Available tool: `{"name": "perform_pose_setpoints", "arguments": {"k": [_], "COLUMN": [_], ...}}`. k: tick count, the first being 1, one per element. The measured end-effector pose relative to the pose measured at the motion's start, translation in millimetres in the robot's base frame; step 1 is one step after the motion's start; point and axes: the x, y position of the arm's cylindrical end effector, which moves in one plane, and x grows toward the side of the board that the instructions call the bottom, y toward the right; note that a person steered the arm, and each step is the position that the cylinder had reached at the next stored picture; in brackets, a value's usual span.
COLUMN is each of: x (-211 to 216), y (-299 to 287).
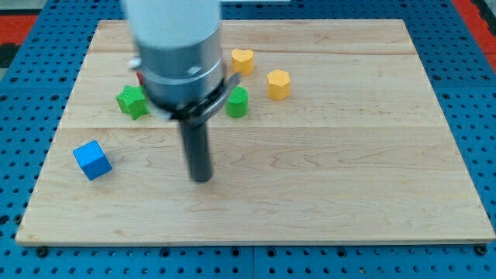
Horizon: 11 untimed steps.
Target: Move blue cube diagonally to the green star
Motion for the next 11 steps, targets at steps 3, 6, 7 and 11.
{"name": "perform_pose_setpoints", "arguments": {"k": [3, 6, 7, 11], "x": [-24.0, 13.0, 16.6, -79.4], "y": [-191.1, -114.0, -103.0, -33.8]}}
